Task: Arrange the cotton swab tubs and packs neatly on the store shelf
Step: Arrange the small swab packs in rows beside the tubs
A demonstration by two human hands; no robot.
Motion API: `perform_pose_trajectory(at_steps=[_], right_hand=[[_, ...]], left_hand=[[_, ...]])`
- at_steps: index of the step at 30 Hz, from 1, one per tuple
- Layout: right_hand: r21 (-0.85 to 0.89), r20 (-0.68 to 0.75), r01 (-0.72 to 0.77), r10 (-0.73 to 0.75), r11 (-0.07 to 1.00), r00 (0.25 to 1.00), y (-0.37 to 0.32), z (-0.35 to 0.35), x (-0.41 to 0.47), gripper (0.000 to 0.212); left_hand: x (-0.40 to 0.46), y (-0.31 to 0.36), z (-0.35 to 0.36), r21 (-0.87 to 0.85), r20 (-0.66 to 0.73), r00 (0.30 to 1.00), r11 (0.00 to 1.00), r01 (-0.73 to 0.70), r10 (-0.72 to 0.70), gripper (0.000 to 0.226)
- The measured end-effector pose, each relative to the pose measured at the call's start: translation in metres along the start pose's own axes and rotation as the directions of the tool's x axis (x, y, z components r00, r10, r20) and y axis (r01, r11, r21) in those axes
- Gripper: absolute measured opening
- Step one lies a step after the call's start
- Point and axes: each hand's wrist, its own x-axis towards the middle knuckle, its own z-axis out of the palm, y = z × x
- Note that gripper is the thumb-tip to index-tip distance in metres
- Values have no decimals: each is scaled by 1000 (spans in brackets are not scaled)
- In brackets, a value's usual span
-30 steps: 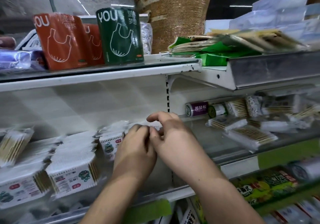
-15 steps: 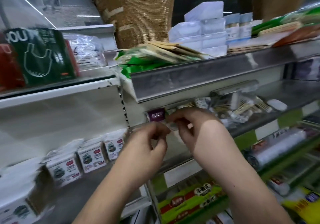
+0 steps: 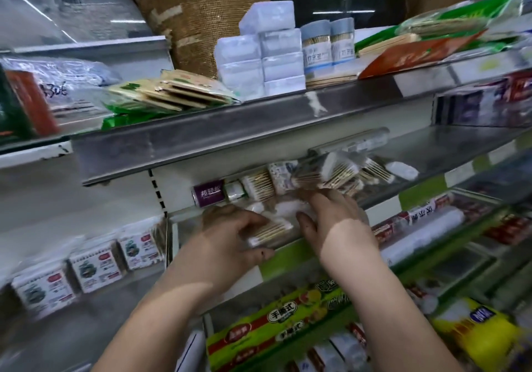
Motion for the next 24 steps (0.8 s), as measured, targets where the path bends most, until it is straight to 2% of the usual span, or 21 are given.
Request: perform_pose_trajectory(at_steps=[7,10,13,20,24], right_hand=[[201,-103,64,-44,978,994,16,3,0,29],[284,-146,100,-60,954,988,19,3,-3,27],[352,-169,107,-49,930,984,20,1,-6,25],[619,-190,92,35,780,981,17,-8,-9,15],[742,-123,55,55,668,991,5,-5,-17,13]], left_hand=[[-6,10,6,-5,-75,994,997,78,-78,37],[-8,12,8,-70,-122,987,993,97,-105,28],[-9,13,9,-207,-173,972,971,123,-160,19],[-19,26,8,-432,-315,926,900,54,-207,15],[-27,30,3,-529,-357,911,849,-13,-208,11]])
